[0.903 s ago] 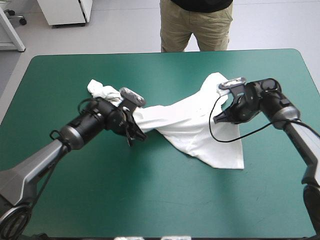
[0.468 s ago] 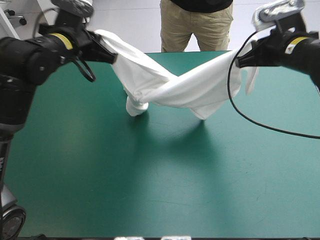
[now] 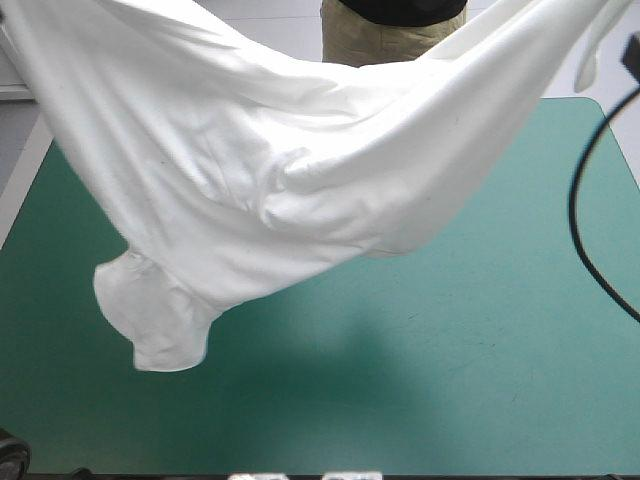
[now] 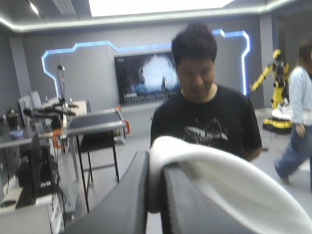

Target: Fold the cloth

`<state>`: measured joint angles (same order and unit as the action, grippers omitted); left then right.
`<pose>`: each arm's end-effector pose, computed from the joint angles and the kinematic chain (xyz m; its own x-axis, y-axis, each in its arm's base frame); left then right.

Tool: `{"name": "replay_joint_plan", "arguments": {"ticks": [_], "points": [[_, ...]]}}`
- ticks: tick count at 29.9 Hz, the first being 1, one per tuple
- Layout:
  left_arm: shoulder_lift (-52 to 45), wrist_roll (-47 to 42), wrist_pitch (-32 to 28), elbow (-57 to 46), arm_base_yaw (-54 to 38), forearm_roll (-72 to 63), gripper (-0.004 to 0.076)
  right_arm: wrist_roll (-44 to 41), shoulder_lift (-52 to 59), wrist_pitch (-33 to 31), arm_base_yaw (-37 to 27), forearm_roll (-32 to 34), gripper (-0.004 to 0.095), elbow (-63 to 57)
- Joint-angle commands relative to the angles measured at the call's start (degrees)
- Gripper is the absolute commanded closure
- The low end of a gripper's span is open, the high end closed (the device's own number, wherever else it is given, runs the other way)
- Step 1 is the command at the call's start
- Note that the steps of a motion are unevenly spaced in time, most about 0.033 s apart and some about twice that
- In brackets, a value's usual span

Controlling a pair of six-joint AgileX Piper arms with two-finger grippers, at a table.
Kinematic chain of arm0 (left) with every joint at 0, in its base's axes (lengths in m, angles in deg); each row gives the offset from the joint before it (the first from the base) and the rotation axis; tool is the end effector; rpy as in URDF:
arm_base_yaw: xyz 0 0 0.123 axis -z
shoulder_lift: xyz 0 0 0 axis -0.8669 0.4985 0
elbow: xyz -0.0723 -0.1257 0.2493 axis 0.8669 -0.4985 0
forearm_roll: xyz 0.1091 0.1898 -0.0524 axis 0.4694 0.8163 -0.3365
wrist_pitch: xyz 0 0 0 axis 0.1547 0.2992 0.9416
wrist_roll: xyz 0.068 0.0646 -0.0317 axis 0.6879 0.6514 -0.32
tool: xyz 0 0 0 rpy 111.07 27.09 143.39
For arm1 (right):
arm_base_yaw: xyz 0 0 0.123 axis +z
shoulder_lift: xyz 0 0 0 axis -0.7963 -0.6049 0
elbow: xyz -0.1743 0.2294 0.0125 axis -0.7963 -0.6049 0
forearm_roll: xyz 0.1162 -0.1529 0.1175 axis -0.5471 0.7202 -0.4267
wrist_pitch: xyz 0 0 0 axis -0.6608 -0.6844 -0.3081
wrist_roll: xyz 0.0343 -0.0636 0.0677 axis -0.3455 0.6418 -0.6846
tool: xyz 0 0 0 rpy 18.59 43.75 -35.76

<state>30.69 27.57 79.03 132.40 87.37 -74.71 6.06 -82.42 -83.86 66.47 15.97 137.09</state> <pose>0.0994 -0.0264 0.6685 0.3440 0.0471 -0.9378 0.1940 0.9736 0.1201 0.0810 0.0261 0.6611 0.3108 -0.1192 -0.9430 -0.2398 0.9502 -0.1991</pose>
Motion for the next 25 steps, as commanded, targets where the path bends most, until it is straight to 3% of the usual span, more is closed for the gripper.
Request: {"name": "replay_joint_plan", "arguments": {"ticks": [1,8,16,20,25], "points": [[-3.86,0.44,-7.28,1.68,0.05,0.56,0.0733,0.75,2.04,3.71,-0.3,0.43,0.0921,4.1],[-4.34,0.68,-2.41,0.59,0.05,2.74,0.0733,1.25,2.36,-1.65,-0.3,1.06,0.0921,3.45],[-3.58,0.11,3.21,-15.18,0.05,8.56,0.0733,0.37,2.25,-5.86,-0.3,0.95,0.0921,-13.2],[-2.06,-1.47,0.43,-26.86,0.05,9.17,0.0733,0.37,1.58,-0.82,-0.3,1.06,0.0921,-26.92],[2.6,-8.5,-8.01,-41.6,-0.06,15.39,0.0733,0.6,-1.96,9.78,-0.3,1.2,0.0921,-43.38]]}}
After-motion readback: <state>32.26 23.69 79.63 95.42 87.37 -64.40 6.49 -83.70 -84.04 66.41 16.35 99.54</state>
